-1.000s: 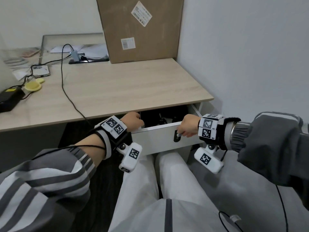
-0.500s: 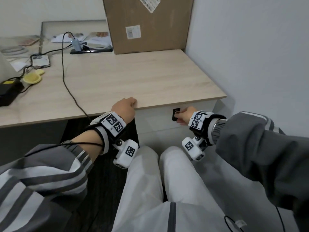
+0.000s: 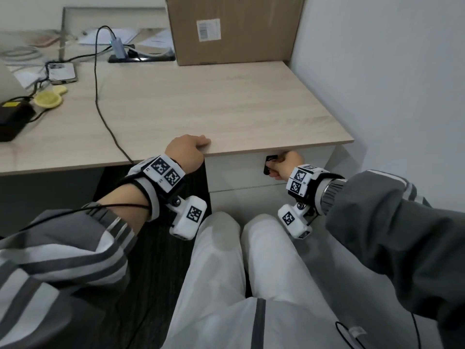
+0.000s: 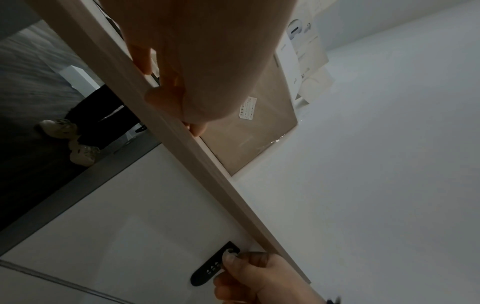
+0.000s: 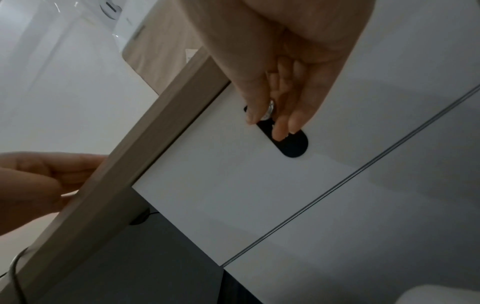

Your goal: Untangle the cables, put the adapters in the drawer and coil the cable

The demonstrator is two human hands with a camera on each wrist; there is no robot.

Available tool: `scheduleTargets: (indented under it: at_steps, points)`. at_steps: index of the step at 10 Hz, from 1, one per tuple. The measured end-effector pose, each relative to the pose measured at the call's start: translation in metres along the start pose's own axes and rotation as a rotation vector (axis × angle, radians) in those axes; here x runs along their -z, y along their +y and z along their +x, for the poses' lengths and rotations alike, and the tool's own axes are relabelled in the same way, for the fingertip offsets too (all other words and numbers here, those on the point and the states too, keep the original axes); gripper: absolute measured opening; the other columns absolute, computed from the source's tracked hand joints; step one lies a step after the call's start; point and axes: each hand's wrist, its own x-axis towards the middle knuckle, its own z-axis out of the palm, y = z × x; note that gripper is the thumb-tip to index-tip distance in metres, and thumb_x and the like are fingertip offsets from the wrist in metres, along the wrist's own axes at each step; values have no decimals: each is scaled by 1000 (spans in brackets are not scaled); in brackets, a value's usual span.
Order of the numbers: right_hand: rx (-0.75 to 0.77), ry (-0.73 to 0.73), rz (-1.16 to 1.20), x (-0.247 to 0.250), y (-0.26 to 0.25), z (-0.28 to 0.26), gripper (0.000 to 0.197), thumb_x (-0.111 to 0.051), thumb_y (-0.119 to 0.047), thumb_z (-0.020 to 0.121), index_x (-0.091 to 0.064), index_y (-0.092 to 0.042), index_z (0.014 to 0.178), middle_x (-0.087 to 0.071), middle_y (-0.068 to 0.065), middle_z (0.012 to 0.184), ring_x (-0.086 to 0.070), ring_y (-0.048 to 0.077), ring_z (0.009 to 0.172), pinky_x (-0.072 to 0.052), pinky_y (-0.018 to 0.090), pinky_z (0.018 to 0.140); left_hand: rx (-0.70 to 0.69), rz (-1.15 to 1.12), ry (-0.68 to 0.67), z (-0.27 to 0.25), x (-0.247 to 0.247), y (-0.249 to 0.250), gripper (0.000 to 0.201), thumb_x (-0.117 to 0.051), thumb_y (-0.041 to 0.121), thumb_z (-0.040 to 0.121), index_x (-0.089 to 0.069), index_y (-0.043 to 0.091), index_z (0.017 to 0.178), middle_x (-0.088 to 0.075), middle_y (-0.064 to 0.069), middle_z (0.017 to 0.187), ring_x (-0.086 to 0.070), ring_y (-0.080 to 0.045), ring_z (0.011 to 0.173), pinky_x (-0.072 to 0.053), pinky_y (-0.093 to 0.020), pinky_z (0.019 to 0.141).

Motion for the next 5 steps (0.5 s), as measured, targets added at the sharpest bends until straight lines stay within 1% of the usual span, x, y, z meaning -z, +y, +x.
scheduleTargets:
  at_steps: [1, 2, 3, 4, 5]
  points:
    - [17, 44, -67, -1, 1, -4, 22, -74, -18, 81, -59, -5, 72, -67, 14, 67, -62, 22, 55, -56, 37, 61, -5, 2, -3, -1, 1, 0, 65, -41, -5, 83, -49, 27, 139, -43, -2, 148, -42, -26, 132, -36, -27, 101]
    - [14, 71, 42, -6, 3, -6, 27, -70, -14, 85, -52, -7, 67, -59, 11, 59, -55, 14, 39, -48, 23, 42, -2, -6, -5, 0, 0, 0, 65, -40, -5, 83, -49, 27, 139, -43, -3, 148, -42, -26, 133, -35, -28, 103]
    - [-25, 45, 90, -11, 5, -14, 31, -54, -25, 97, -57, -2, 76, -61, 8, 57, -54, 10, 36, -33, 12, 31, 4, -3, -3, -2, 0, 0, 66, -40, -5, 83, -47, 28, 140, -42, -2, 148, -41, -26, 133, -35, -28, 103]
    - [-109, 0, 136, -16, 2, -17, 45, -39, -35, 102, -55, -2, 76, -59, 1, 39, -53, 12, 29, -25, 10, 27, 3, -2, -15, -3, -1, 1, 66, -40, -5, 84, -45, 28, 141, -41, -2, 149, -42, -26, 133, -37, -28, 100]
    - [-197, -104, 163, -6, -7, -25, 42, -36, -35, 103, -50, 3, 94, -65, 11, 52, -55, 17, 29, -29, 10, 28, -1, -51, -6, -5, 2, 4, 57, -42, 0, 89, -47, 23, 140, -42, -1, 148, -40, -23, 134, -34, -27, 104]
